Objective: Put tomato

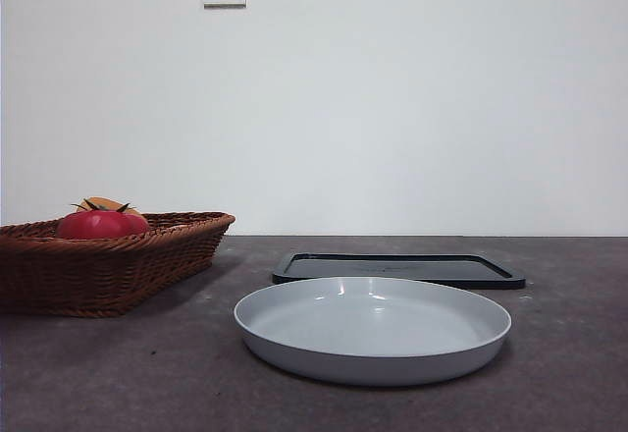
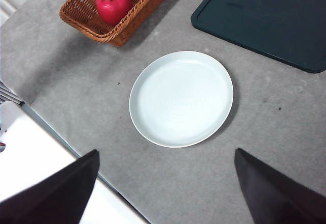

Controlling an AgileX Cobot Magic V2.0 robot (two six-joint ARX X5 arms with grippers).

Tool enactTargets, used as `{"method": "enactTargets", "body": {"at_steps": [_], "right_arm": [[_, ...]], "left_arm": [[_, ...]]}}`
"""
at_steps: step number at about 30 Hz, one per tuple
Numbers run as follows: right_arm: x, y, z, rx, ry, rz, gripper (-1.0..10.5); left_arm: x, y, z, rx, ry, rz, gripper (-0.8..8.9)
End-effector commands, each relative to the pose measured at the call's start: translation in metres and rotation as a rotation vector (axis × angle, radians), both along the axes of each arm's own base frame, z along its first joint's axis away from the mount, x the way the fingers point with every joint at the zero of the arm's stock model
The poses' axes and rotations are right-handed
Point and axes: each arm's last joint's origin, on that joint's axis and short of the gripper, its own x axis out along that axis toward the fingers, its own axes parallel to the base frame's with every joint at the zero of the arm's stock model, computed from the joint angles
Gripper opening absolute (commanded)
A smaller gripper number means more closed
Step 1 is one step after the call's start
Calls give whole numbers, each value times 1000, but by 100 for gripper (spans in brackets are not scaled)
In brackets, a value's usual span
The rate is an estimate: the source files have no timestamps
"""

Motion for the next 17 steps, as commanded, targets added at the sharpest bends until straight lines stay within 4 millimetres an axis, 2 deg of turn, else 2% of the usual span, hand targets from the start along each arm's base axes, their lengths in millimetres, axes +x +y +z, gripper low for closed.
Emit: {"method": "enactTargets", "body": {"at_steps": [1,8,17], "right_arm": [[1,1,5,2,-23,11,433],[1,1,5,3,-26,11,433],[1,1,5,4,-27,11,432]], "left_arm": [[7,0,7,21,-40,1,479],[41,-3,5,38,-51,-6,479],[109,-12,-11,174,-102,24,479]]}}
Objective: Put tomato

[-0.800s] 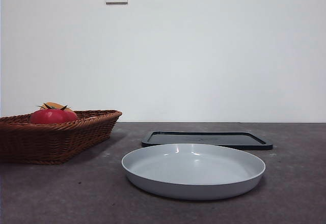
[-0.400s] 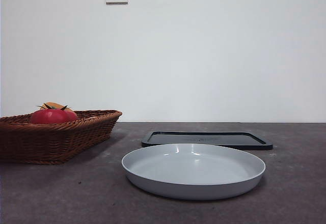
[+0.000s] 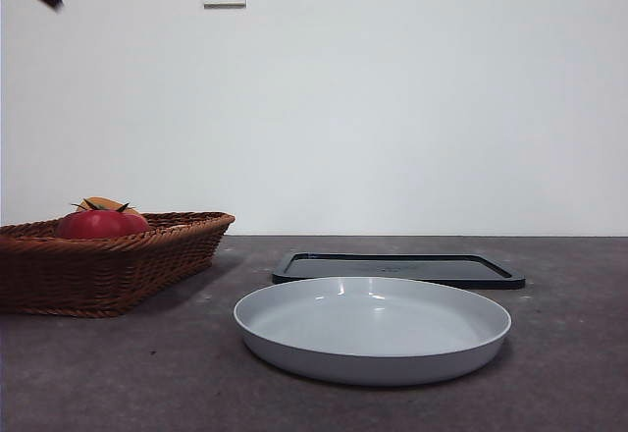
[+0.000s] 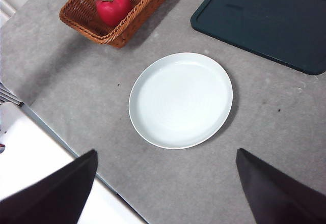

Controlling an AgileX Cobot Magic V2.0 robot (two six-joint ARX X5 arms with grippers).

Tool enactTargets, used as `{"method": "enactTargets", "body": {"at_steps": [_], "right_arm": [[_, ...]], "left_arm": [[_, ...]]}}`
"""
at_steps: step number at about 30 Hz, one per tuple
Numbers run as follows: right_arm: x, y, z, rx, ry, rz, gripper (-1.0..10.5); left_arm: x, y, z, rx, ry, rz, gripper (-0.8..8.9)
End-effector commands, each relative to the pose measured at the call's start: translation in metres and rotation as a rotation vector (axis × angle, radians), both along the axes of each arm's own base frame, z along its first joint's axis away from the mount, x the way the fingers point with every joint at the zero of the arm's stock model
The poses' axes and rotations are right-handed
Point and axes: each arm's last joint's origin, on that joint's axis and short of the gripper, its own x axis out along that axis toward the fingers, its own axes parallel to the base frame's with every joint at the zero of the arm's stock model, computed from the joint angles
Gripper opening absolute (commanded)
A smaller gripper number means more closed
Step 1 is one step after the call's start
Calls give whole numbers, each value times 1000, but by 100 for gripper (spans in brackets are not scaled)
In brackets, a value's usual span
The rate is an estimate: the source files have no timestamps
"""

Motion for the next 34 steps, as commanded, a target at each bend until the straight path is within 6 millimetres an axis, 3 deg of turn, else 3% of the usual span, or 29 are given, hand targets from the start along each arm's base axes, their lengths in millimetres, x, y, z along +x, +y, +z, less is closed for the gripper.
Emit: {"method": "enactTargets", "body": {"at_steps": [1,9,16,24,34], "right_arm": [[1,1,5,2,-21,11,432],[1,1,5,2,-23,11,432],[1,1,5,2,-24,11,432],[1,1,5,2,-24,11,432],[1,1,5,2,-24,11,432]], "left_arm": [[21,-5,-1,75,-49,-12,478],[69,-19,-28,169,-65,-32,479],[99,-27,-57,209,-26,-51,478],[117,-34,-82,248,6,-87,479],[126,-35,-99,262,48,-100,478]]}}
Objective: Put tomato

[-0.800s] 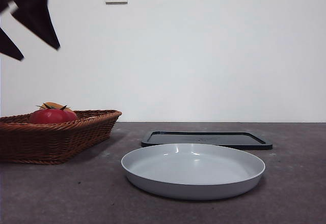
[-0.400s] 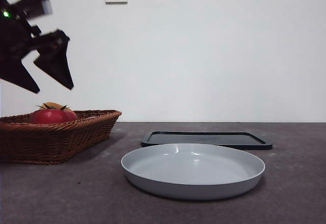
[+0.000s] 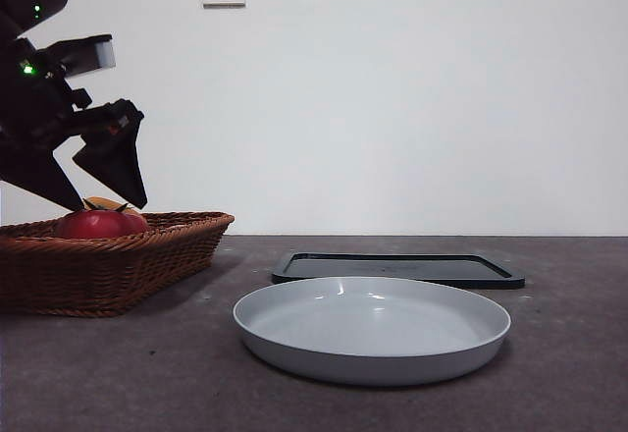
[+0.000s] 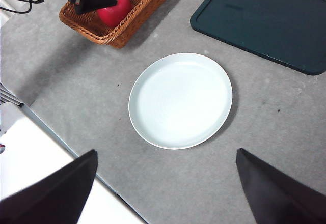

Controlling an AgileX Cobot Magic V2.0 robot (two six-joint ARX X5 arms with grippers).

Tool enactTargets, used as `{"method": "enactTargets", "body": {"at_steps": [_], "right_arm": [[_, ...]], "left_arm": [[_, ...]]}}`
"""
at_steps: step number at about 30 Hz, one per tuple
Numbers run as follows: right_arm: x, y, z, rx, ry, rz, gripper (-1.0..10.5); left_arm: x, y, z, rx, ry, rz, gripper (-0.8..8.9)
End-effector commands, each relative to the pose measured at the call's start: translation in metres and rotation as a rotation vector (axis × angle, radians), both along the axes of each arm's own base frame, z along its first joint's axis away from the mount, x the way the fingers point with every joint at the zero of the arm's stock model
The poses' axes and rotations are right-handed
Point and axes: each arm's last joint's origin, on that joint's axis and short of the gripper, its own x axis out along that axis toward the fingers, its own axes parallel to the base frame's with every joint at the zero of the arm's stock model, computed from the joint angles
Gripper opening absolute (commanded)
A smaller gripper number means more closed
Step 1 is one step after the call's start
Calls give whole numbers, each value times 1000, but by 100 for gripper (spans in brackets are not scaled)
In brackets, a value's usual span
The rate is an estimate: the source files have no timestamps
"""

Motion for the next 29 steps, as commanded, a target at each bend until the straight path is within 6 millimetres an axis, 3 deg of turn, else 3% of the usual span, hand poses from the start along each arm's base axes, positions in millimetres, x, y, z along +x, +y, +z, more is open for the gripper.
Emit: {"method": "enactTargets", "body": {"at_steps": [1,14,17,23,29], "right_arm": [[1,1,5,2,-22,11,432],[1,1,5,2,-22,11,432],[1,1,5,2,-22,11,432],[1,1,5,2,-22,11,432],[1,1,5,2,-23,10,432]], "left_arm": [[7,-2,-1,16,-9,-17,479],[13,-3,-20,33,54,-24,474],[13,-3,-20,33,53,-24,449],[13,-3,-20,31,55,-22,272],[11,-3,-5,6,19,-2,272]]}}
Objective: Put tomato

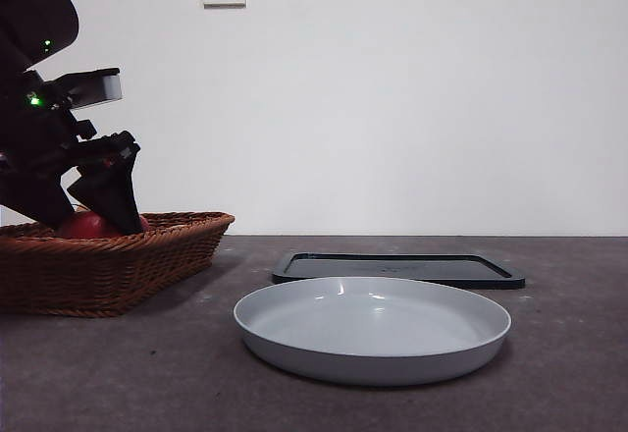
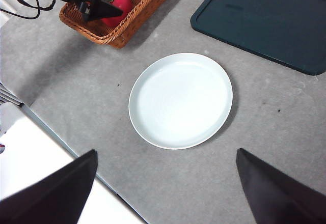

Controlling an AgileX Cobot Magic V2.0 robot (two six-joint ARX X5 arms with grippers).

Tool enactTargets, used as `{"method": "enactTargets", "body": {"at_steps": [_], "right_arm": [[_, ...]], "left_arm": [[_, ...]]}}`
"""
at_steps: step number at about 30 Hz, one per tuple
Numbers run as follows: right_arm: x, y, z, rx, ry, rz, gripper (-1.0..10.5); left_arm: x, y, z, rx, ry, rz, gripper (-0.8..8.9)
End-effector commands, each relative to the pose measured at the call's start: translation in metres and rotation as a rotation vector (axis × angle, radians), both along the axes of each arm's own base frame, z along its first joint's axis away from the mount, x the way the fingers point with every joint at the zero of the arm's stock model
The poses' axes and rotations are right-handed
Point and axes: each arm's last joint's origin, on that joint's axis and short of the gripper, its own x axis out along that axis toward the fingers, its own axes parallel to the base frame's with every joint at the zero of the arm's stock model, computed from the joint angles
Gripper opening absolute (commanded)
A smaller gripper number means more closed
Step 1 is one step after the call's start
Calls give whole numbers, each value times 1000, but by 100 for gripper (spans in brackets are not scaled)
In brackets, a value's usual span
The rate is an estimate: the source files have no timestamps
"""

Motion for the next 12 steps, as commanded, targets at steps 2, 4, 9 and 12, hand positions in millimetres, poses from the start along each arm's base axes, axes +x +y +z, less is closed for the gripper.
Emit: {"method": "enactTargets", "body": {"at_steps": [2,4,9,12], "right_arm": [[1,1,5,2,-23,10,432],[1,1,5,2,-23,10,432],[1,1,5,1,-23,10,432],[1,1,5,-3,-24,5,432]], "left_arm": [[2,-2,27,-26,-76,10,272],[-1,-4,43,-46,-114,11,272],[-21,-16,84,-137,-203,-77,273],[-38,-29,100,-201,-223,-171,273]]}}
